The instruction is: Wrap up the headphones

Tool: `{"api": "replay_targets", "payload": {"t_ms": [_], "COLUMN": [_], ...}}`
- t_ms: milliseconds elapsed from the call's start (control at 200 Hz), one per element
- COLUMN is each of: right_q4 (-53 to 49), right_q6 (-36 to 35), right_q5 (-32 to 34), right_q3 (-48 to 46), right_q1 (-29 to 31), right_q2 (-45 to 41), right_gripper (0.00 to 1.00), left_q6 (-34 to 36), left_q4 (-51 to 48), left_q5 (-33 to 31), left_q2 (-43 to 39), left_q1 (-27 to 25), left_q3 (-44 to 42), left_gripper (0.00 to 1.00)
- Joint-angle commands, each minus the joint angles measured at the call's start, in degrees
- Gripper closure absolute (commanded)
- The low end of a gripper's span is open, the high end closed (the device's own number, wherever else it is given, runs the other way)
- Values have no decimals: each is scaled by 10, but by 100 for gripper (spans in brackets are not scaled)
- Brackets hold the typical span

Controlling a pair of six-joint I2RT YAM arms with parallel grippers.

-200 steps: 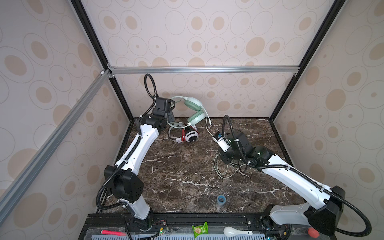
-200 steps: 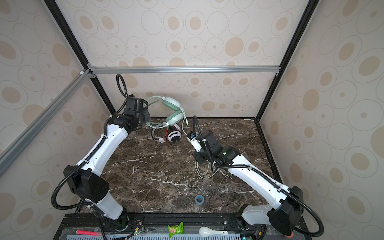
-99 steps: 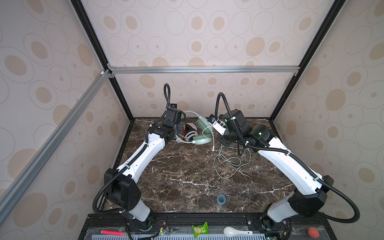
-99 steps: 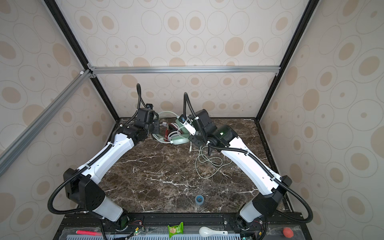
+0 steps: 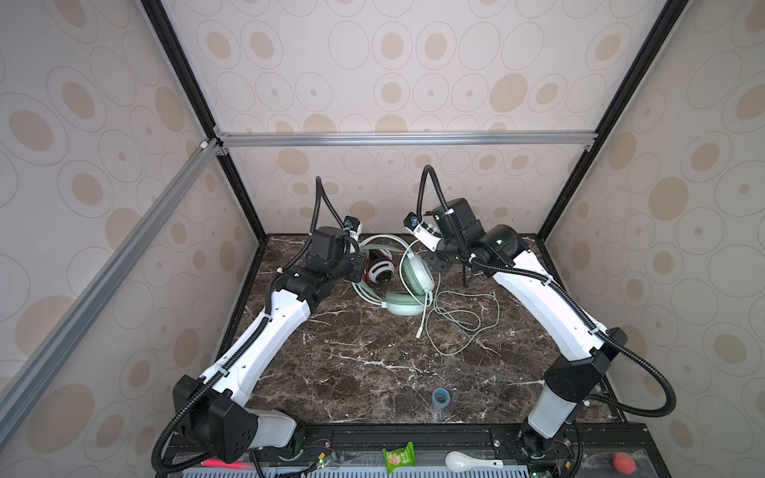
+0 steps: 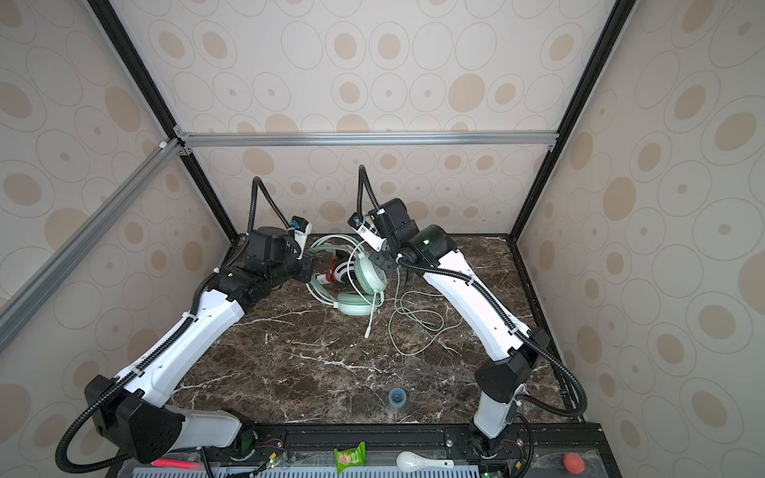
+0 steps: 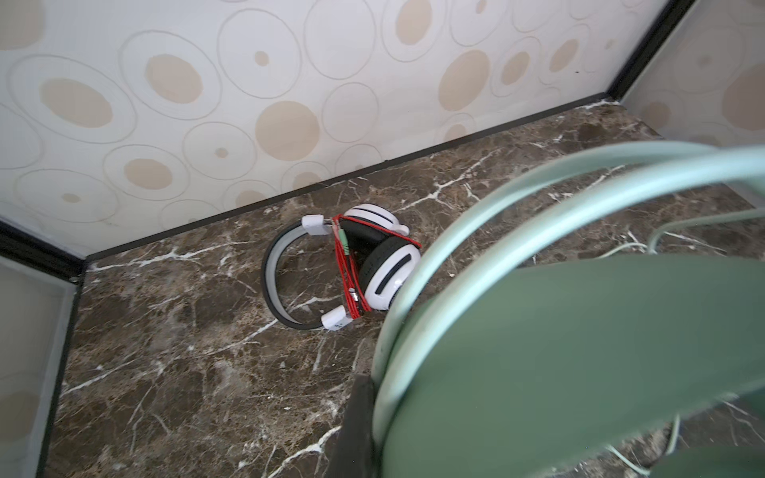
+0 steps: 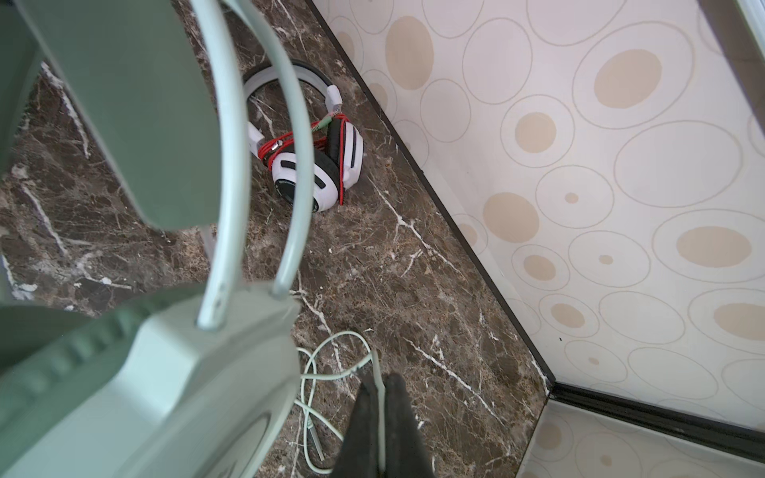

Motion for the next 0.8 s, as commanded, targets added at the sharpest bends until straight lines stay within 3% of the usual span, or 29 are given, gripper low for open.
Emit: {"api": "replay_targets", "payload": {"t_ms": [0,220,580,795], "right_q4": [-16,-9,26,101], "right_q6": [16,46,100,133], "right_q5": [-18,-40,-107,-212], "right_q3": [20,-10,-75,-170], "right_q1": [-11,-34,-73,-114], "right_q2": [9,6,-18,-73], "right_gripper": [97,93,62,44], "left_q6": [2,-12,-39,-59], "left_q4": [35,36,51,52], "left_q5": [63,98,134,161], "left_q2": [-24,-27,-31,-35], "left_q1": [-1,-1,-1,-1], "left_q3": [2,3,-1,14], "left_gripper": [100,100,100,100]}}
